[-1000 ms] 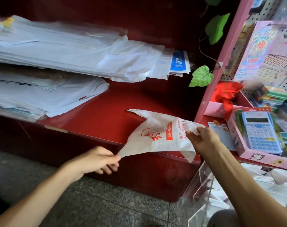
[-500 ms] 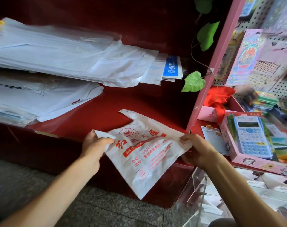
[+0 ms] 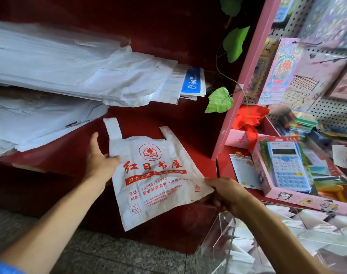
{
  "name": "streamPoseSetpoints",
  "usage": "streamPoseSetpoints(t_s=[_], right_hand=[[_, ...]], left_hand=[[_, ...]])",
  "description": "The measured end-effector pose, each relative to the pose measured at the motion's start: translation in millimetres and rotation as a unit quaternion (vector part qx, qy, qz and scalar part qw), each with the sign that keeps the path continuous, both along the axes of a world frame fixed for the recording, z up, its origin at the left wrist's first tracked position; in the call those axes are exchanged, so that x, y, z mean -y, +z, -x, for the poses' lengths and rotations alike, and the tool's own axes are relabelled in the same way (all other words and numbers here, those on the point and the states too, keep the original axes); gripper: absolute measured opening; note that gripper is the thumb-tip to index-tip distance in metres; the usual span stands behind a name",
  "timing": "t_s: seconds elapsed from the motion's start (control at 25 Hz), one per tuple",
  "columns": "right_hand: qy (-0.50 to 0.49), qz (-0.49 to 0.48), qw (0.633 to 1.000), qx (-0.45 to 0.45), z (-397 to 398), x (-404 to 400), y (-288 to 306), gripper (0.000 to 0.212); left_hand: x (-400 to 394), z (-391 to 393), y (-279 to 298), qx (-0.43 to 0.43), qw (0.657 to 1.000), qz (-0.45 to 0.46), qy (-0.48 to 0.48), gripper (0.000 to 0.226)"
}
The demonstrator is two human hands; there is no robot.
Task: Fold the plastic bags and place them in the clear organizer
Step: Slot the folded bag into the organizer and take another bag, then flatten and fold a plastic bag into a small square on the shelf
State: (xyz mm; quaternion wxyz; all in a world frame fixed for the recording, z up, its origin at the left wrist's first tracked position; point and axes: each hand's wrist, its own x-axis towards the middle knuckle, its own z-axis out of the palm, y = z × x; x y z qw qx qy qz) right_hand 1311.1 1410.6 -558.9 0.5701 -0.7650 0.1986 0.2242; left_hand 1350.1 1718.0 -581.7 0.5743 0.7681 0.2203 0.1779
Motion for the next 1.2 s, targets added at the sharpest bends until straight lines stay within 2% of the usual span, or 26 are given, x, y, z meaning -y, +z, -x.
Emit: streamPoseSetpoints(t_s=[0.08, 0.12, 0.2, 0.28, 0.32, 0.36, 0.44, 0.48, 0.52, 0.6, 0.68, 0.72, 0.8, 0.88, 0.96, 1.04, 1.12, 1.2], right_hand=[[-0.006, 0.001, 1.000, 0.022, -2, -7, -3, 0.041], [-0.018, -0.009, 0.999, 0.026, -4, -11, -5, 0.040], [-0.033, -0.028, 0.999, 0.028, -8, -23, -9, 0.039], [-0.015, 0.013, 0.999, 0.050, -9, -31, -10, 0.035], [0.003, 0.086, 0.993, 0.084, -9, -34, -7, 0.031], [0.020, 0.190, 0.972, 0.137, -9, -36, -4, 0.025], [0.027, 0.371, 0.896, 0.241, -12, -39, -2, 0.017], [0.028, 0.397, 0.873, 0.283, -12, -43, 0, 0.017], [0.041, 0.380, 0.862, 0.332, -15, -49, -2, 0.022], [0.143, 0.293, 0.849, 0.415, -17, -68, -13, 0.038], [0.277, 0.233, 0.844, 0.397, -16, -88, -31, 0.048], [0.320, 0.245, 0.837, 0.371, -17, -94, -41, 0.052], [0.354, 0.320, 0.815, 0.329, -20, -94, -55, 0.068], [0.348, 0.386, 0.795, 0.313, -24, -81, -59, 0.089], [0.349, 0.405, 0.793, 0.293, -27, -66, -57, 0.100], [0.368, 0.413, 0.787, 0.275, -26, -55, -55, 0.108], [0.406, 0.428, 0.758, 0.278, -20, -47, -53, 0.117], [0.440, 0.452, 0.719, 0.292, -16, -37, -52, 0.120]], left_hand=[[-3, -1, -2, -0.008, 0.991, -0.137, 0.001, 0.070], [0, 3, 1, 0.014, 0.976, -0.216, -0.019, 0.053], [15, 16, 9, 0.080, 0.935, -0.326, -0.113, 0.022], [38, 33, 13, 0.087, 0.894, -0.380, -0.223, 0.015], [47, 38, 9, 0.064, 0.876, -0.393, -0.272, 0.019], [53, 42, 4, 0.027, 0.856, -0.410, -0.313, 0.030], [55, 41, -12, -0.027, 0.802, -0.469, -0.369, 0.050], [51, 38, -18, -0.030, 0.791, -0.476, -0.384, 0.050], [47, 35, -22, -0.016, 0.797, -0.460, -0.392, 0.045], [41, 27, -30, 0.024, 0.822, -0.407, -0.398, 0.040], [42, 20, -36, 0.054, 0.817, -0.381, -0.429, 0.047], [43, 17, -38, 0.067, 0.809, -0.377, -0.445, 0.055], [38, 11, -41, 0.031, 0.794, -0.399, -0.456, 0.077], [22, 10, -39, -0.048, 0.770, -0.460, -0.439, 0.103], [1, 12, -34, -0.092, 0.744, -0.497, -0.436, 0.104], [-15, 17, -33, -0.101, 0.721, -0.525, -0.441, 0.108], [-22, 22, -37, -0.077, 0.703, -0.554, -0.440, 0.096], [-29, 26, -40, -0.042, 0.700, -0.567, -0.431, 0.081]])
